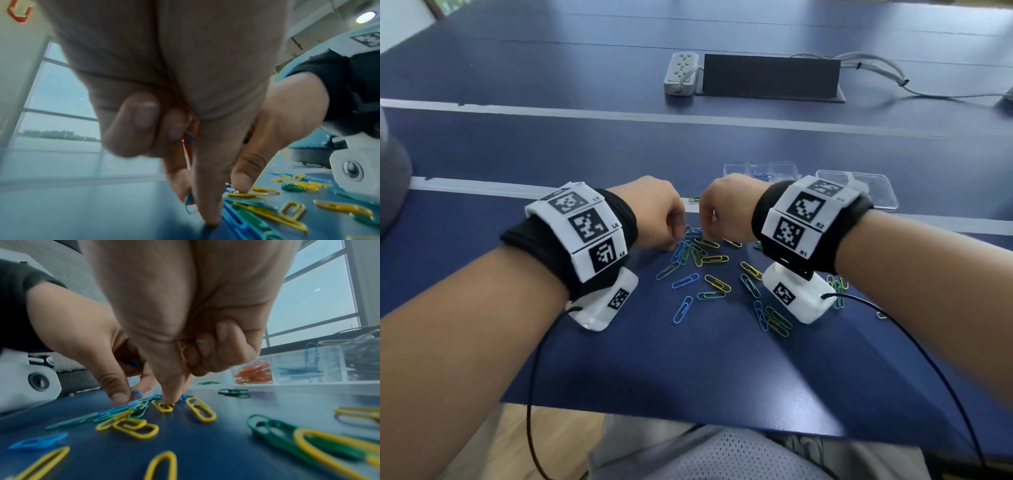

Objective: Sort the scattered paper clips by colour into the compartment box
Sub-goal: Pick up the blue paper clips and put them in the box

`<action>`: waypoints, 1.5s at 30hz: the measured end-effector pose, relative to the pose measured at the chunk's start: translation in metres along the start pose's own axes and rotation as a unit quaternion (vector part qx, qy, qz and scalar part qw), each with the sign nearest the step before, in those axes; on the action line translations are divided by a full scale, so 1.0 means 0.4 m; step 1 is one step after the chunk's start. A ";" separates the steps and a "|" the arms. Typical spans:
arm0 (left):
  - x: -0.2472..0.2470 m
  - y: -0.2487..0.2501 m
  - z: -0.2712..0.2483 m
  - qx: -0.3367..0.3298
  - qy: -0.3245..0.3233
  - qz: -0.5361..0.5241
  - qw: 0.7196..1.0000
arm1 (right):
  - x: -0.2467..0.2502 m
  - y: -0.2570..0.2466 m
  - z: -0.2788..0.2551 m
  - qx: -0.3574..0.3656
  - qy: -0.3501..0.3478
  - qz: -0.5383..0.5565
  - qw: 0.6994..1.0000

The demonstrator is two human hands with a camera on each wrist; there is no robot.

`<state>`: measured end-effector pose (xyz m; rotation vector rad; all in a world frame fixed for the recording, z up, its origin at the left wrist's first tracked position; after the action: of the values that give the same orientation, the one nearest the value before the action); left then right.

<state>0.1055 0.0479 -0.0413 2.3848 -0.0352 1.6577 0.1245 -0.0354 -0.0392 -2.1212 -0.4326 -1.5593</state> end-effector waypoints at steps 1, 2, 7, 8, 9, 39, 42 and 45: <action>-0.001 -0.002 0.001 -0.004 0.000 -0.015 1.000 | -0.001 0.001 -0.002 -0.002 0.001 0.001 1.000; -0.002 -0.003 0.001 -0.007 0.000 -0.030 1.000 | -0.001 0.002 -0.005 -0.003 0.001 0.001 1.000; -0.016 -0.017 0.006 0.003 -0.045 -0.173 0.984 | 0.005 -0.009 -0.006 0.016 -0.009 -0.016 1.000; -0.020 -0.020 0.008 0.010 -0.054 -0.230 0.972 | 0.003 -0.011 -0.005 0.015 -0.013 -0.025 0.999; -0.020 -0.024 0.010 0.018 -0.054 -0.277 0.959 | 0.000 -0.014 -0.004 0.015 -0.018 -0.041 0.999; 0.138 0.151 0.186 -0.023 0.145 -0.096 0.984 | 0.162 0.252 0.063 -0.213 0.050 0.087 0.972; 0.143 0.158 0.196 -0.036 0.154 -0.065 0.985 | 0.163 0.235 0.075 -0.194 0.027 0.065 0.979; 0.136 0.144 0.203 -0.034 0.156 -0.068 0.985 | 0.157 0.229 0.079 -0.187 0.025 0.054 0.981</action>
<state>0.1910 -0.0187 -0.0074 2.0040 0.1192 1.9088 0.2160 -0.0968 -0.0039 -2.3261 -0.0027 -1.7331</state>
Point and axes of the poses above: each hand's wrist, its own z-axis towards the middle knuckle, its own x-axis out of the back of the hand, y = z × x, the point moved 7 cm from there along z, towards the middle knuckle, and after that the axes turned 2 degrees about z, right-handed, at the moved point
